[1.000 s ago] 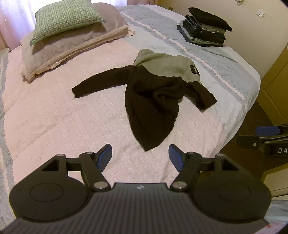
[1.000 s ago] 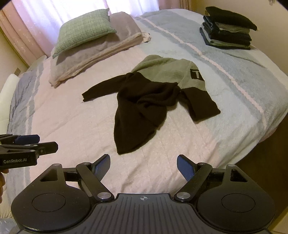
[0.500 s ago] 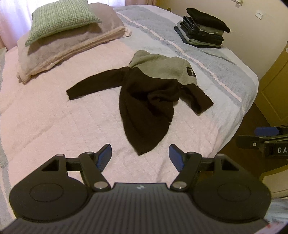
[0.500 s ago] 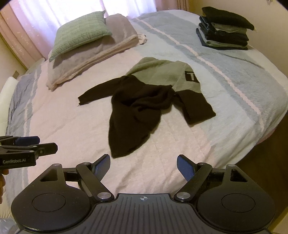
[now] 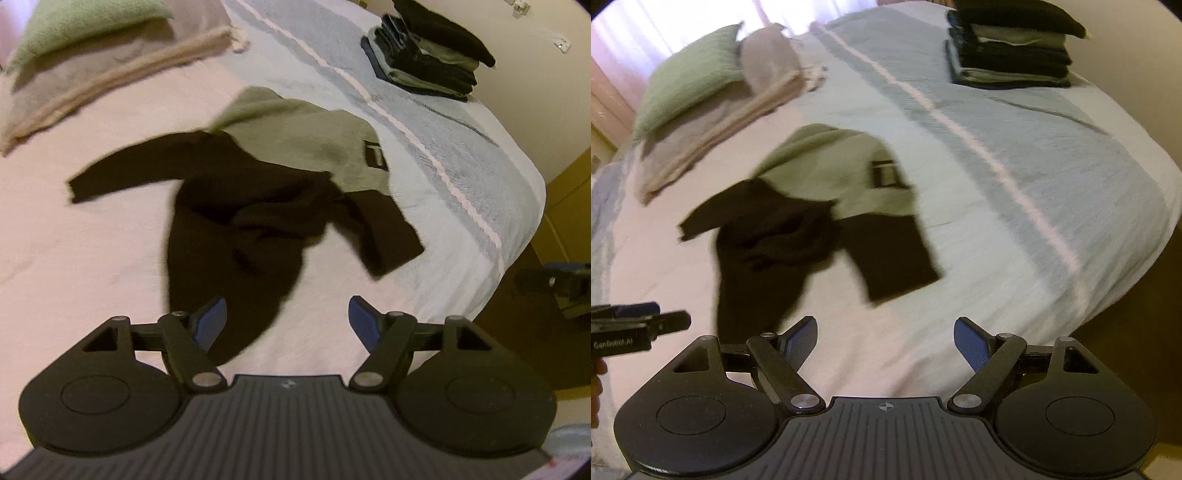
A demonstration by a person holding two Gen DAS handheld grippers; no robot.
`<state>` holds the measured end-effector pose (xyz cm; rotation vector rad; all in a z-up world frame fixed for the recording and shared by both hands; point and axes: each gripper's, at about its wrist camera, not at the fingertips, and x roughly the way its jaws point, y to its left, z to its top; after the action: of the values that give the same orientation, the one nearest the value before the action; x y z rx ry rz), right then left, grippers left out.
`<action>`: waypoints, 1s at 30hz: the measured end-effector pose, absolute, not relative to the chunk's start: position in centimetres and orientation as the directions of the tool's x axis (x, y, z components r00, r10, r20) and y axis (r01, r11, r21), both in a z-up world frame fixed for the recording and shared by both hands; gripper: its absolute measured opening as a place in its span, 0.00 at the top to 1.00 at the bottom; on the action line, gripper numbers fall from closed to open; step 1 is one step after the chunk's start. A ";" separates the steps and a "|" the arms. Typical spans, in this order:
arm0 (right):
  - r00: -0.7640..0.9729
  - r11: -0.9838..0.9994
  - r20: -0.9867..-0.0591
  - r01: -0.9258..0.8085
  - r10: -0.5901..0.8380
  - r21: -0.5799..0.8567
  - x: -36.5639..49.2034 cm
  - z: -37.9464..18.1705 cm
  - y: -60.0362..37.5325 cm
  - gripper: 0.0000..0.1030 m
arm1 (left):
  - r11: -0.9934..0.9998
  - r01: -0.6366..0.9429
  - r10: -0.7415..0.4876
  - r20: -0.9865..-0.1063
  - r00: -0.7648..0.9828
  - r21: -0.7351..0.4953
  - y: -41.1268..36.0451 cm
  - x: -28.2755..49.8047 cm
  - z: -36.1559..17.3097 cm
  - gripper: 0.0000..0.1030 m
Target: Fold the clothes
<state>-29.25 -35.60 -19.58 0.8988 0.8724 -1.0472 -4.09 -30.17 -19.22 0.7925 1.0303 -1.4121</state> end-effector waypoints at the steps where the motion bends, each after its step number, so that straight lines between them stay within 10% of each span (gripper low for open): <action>1: 0.241 0.235 -0.916 0.957 -0.322 0.169 -30.7 -20.2 -37.2 0.24 | 0.053 0.988 -0.385 -0.916 -0.115 -0.147 -31.2 -5.3 -20.1 0.33; 17: 0.045 0.049 -0.968 0.998 -0.247 0.034 -46.1 -30.5 -49.7 0.24 | 0.145 0.962 -0.353 -0.920 -0.167 -0.230 -41.7 -17.8 -37.6 0.12; 18: 0.035 0.046 -0.972 0.999 -0.232 0.025 -46.2 -31.3 -50.2 0.24 | 0.161 0.962 -0.353 -0.923 -0.153 -0.221 -42.2 -18.0 -38.5 0.16; 21: 0.020 0.050 -0.980 0.999 -0.197 0.011 -46.4 -32.7 -50.5 0.24 | 0.154 0.955 -0.397 -0.901 -0.174 -0.252 -42.4 -17.9 -39.5 0.81; 22: 0.022 0.057 -0.982 0.998 -0.190 0.011 -46.2 -33.0 -50.7 0.24 | 0.150 0.943 -0.418 -0.883 -0.213 -0.298 -42.1 -17.6 -39.1 0.89; 30: 0.060 0.172 -0.975 0.985 -0.214 0.023 -41.8 -32.8 -53.4 0.24 | 0.310 0.890 -0.699 -0.715 -0.025 -0.335 -34.0 -4.2 -24.1 0.90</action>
<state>-41.84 -53.36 -32.80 0.9456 1.0931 -1.1514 -4.18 -34.03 -24.06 0.2512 0.9499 -1.2898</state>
